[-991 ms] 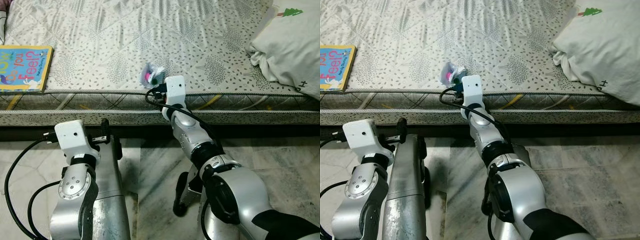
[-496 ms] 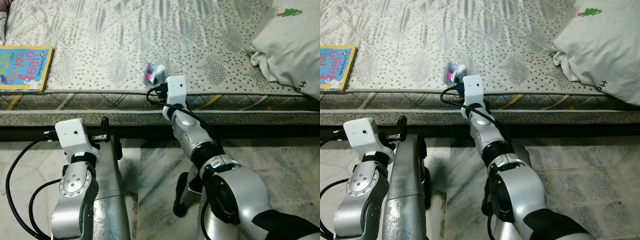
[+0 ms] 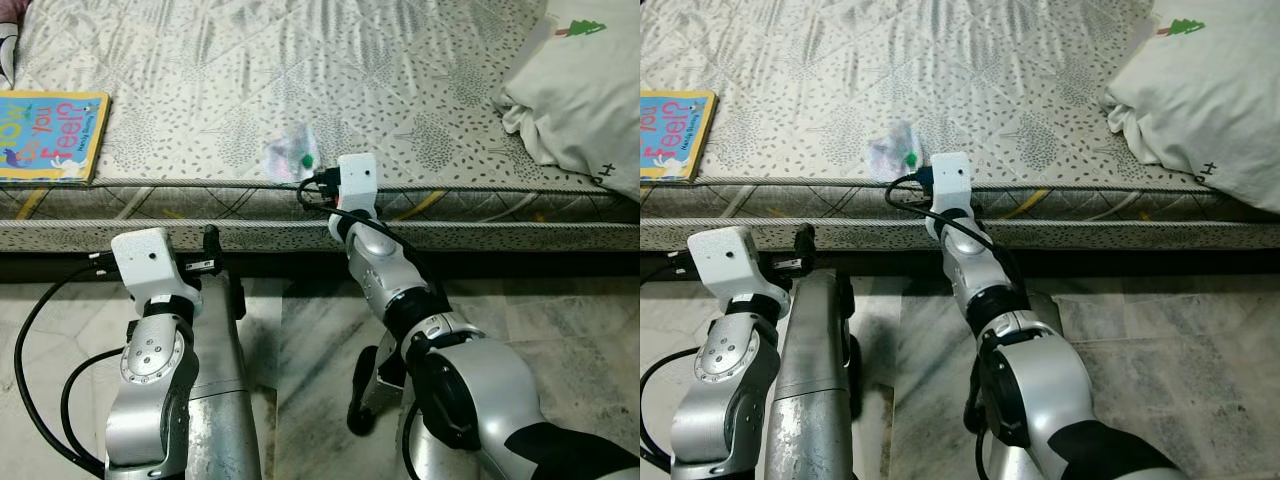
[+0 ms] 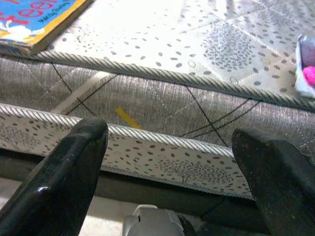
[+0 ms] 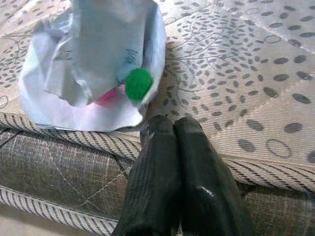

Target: Clean up the room

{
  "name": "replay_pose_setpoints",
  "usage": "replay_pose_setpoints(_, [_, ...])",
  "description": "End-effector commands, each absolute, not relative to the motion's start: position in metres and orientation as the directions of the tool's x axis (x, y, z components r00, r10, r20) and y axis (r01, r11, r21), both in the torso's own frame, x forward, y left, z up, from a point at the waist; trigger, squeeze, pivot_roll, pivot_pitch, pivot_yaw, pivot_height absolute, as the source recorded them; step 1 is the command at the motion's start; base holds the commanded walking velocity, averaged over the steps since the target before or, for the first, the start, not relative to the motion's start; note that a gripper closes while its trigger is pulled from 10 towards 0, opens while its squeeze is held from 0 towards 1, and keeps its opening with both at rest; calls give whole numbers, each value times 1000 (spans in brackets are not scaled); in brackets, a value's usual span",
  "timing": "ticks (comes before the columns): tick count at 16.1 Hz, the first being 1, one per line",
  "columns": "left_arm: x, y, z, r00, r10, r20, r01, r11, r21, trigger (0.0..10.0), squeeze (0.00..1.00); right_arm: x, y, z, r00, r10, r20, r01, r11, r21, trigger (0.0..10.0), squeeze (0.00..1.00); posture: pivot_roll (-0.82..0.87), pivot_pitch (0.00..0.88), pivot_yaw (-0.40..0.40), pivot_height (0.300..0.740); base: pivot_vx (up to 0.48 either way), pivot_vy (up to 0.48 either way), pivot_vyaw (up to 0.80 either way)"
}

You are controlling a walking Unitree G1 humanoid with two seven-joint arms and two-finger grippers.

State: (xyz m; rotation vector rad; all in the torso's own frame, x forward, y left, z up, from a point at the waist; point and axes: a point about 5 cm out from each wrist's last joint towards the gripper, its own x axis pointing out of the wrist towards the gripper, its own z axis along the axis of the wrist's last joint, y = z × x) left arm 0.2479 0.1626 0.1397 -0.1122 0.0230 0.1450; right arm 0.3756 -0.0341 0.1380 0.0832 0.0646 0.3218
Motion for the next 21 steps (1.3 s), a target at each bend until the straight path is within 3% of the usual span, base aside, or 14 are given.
replay_pose_setpoints(1, [247,164,134,988,148,-52,-153,982,-113,10000,0,375,-39,141,950,311,0,-310,945,105,0,0,278,254,-24,509,0,0,0])
replay_pose_setpoints(2, [247,164,134,988,148,-52,-153,982,-113,10000,0,375,-39,141,950,311,0,-310,945,105,0,0,278,254,-24,509,0,0,0])
replay_pose_setpoints(3, [248,164,134,988,146,-48,-151,982,-114,10000,0,377,-41,150,944,323,67,-329,939,105,10000,1000,274,247,-24,509,0,0,0])
replay_pose_setpoints(4, [249,164,135,988,146,-43,-150,982,-116,10000,0,376,-43,164,922,348,170,-369,922,114,10000,1000,271,245,-25,509,0,0,0])
replay_pose_setpoints(8, [249,164,135,988,149,-39,-152,981,-117,10000,0,368,-39,174,870,418,261,-453,887,91,10000,1000,270,252,-23,509,0,0,0])
replay_pose_setpoints(14, [232,167,132,985,159,-62,-164,981,-101,10000,0,352,-25,157,841,484,242,-521,845,120,10000,1000,295,301,-15,509,0,0,104])
replay_pose_setpoints(21, [211,167,136,983,156,-93,-164,983,-77,10000,0,363,2,179,853,463,242,-507,844,176,10000,1000,355,384,-4,509,0,0,74])
